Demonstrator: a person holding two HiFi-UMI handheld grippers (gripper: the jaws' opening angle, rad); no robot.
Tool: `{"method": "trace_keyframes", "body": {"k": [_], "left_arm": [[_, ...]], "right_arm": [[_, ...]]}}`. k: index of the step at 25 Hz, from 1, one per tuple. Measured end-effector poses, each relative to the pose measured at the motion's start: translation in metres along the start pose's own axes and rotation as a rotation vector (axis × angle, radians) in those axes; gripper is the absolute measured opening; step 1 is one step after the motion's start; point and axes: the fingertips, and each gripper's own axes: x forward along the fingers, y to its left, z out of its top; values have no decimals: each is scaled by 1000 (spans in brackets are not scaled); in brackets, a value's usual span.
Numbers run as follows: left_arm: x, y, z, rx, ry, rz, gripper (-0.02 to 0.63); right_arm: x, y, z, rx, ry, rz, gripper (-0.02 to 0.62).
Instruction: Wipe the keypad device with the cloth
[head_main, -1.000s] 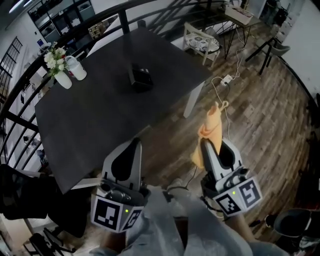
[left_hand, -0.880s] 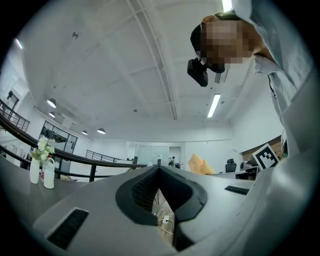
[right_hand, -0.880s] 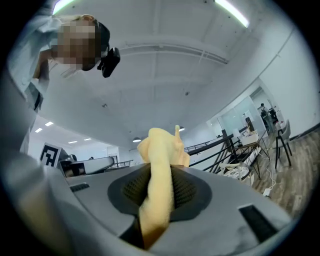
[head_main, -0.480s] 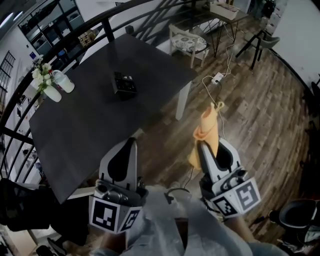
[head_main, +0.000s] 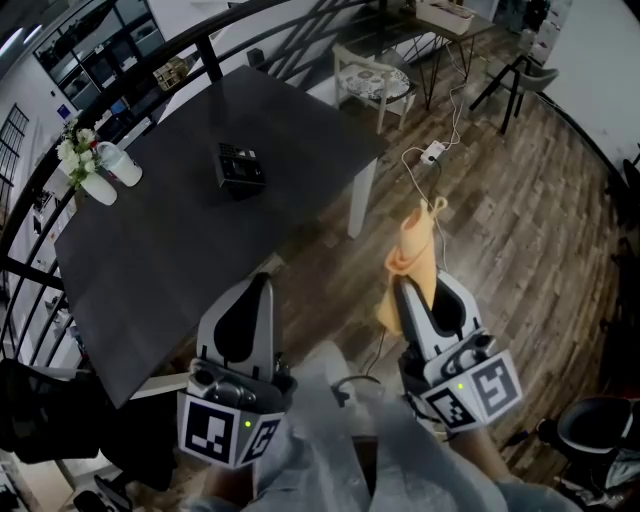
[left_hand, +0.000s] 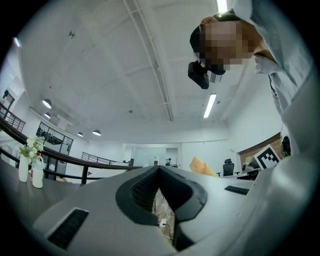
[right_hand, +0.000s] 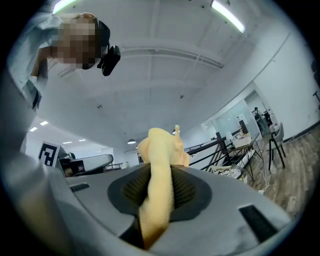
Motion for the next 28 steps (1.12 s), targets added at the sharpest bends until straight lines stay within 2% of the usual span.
{"method": "trace_keyframes", "body": {"k": [6,13,20,28], "left_arm": [[9,4,-2,37,0,5,3],[29,11,-11,29,8,-16,3],[73,26,-21,3,12,-43,3],[132,52,-26,-7,19,-68,3]], "right_arm": [[2,-4,-8,-17,29,5,100],[14,-21,-14,-3,37,-19,100],[43,-51,-12,-3,48,-50,100],[99,-78,-4,4,53,-43,100]]}}
